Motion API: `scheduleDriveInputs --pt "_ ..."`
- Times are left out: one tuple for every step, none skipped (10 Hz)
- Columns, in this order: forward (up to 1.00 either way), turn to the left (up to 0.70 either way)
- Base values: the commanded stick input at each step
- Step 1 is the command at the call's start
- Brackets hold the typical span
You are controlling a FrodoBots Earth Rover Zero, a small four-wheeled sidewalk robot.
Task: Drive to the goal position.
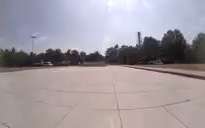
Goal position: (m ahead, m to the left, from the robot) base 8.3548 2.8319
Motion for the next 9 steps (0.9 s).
scheduleDriveInputs --pt "0.7 0.01" --pt "0.7 0.01" --pt "0.7 0.01" --pt "0.7 0.01" --pt "0.7 0.01" --pt "0.7 0.01" --pt "0.7 0.01" --pt "0.7 0.01" --pt "0.51 0.01"
